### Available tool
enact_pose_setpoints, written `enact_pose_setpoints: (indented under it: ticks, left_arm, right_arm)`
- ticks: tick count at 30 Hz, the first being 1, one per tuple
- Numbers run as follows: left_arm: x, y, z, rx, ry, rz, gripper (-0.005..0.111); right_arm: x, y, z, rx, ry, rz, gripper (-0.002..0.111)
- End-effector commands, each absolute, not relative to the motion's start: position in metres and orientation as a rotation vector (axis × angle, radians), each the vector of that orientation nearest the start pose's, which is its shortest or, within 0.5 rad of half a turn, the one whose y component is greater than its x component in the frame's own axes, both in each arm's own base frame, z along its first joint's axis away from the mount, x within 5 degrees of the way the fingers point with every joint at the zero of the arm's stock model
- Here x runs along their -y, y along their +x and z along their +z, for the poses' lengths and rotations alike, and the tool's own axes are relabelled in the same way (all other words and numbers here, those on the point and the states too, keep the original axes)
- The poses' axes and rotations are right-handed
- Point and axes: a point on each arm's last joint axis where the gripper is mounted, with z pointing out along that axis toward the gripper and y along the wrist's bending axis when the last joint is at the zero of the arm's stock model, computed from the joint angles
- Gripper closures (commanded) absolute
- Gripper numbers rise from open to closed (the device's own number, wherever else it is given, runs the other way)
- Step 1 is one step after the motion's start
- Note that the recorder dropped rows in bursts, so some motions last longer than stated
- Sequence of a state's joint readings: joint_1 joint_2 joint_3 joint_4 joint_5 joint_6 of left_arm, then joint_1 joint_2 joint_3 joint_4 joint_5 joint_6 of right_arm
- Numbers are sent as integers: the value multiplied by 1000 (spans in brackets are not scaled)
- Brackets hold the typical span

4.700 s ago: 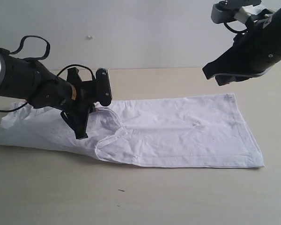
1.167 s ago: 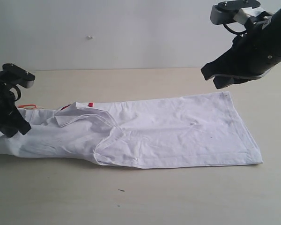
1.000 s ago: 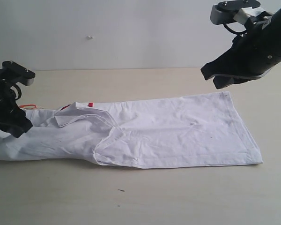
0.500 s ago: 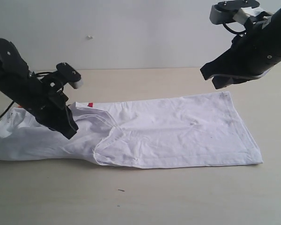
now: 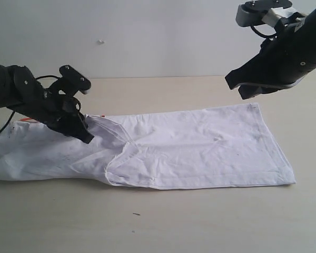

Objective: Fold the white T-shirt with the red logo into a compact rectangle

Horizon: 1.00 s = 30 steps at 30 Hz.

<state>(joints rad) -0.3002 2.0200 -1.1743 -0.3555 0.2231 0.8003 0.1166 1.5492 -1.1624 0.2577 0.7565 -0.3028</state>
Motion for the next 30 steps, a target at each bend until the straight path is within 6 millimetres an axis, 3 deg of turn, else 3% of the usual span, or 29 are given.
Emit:
enact_pose_setpoints:
  ticks: [1, 12, 18, 20, 24, 25, 27, 29, 30]
  left_arm:
    - [127, 392, 134, -2289, 901, -5, 82]
    - [133, 395, 151, -2214, 801, -8, 82]
    - [152, 380, 193, -2154, 753, -101, 82]
    - [161, 370, 199, -2191, 786, -170, 82]
    - [176, 339, 171, -2429, 1023, -350, 86]
    - [184, 325, 152, -2493, 1134, -395, 95]
    - [197, 316, 138, -2508, 1162, -415, 106]
    - [210, 312, 130, -2477, 1180, -387, 106]
    - [218, 313, 126, -2454, 1101, -357, 104]
  right_arm:
    - [-53, 320, 280, -2545, -364, 224, 108]
    - [-53, 320, 280, -2545, -364, 224, 108]
    - [-53, 320, 280, -2546, -364, 225, 108]
    - [-53, 319, 280, -2554, -367, 227, 108]
    - [-53, 319, 280, -2559, -368, 228, 108]
    - [-53, 319, 280, -2559, -368, 228, 108]
    - [-53, 318, 279, -2565, -370, 230, 108]
    - [-53, 317, 279, -2578, -375, 234, 108]
    - [-54, 316, 278, -2595, -381, 239, 108]
